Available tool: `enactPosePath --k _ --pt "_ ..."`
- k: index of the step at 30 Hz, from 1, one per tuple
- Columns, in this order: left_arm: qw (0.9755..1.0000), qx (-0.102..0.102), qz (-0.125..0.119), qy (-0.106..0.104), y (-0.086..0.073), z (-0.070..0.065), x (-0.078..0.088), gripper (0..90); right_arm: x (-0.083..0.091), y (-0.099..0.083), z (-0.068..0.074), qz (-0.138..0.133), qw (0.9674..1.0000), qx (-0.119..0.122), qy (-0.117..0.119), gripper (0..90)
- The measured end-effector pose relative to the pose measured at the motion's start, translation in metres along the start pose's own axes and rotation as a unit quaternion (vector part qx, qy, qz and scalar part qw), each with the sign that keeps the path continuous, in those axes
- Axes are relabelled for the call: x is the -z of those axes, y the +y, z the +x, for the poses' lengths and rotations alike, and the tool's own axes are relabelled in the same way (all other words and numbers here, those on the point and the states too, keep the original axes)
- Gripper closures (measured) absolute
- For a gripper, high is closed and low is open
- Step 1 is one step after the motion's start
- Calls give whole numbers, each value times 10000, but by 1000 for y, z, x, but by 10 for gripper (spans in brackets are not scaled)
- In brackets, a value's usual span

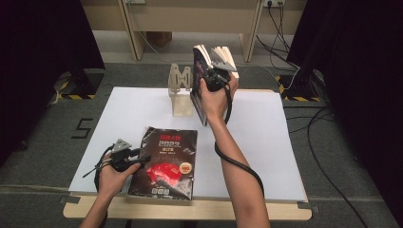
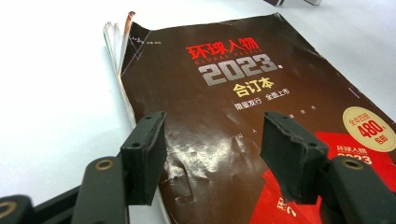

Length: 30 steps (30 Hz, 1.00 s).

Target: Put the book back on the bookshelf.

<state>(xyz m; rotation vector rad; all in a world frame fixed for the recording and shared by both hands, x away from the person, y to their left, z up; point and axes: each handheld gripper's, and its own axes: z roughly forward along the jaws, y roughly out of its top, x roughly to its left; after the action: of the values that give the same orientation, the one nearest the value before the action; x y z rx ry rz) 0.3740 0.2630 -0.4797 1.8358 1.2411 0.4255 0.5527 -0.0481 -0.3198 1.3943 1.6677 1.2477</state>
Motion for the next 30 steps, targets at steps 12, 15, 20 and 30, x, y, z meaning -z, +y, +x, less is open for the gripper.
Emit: enactPosePath --k 12,15,20,30 --pt "10000 -7 38 9 -1 1 -1 392 -12 4 -1 191 9995 202 -141 763" --pt "10000 -6 30 0 -1 1 -1 393 -12 1 2 75 9994 240 -231 768" --pt "10000 -1 45 18 -2 3 -1 394 -8 -6 5 -189 9982 331 -472 769" --pt "10000 -16 18 -6 -1 2 0 394 -6 -9 9 -256 9981 296 -476 755"
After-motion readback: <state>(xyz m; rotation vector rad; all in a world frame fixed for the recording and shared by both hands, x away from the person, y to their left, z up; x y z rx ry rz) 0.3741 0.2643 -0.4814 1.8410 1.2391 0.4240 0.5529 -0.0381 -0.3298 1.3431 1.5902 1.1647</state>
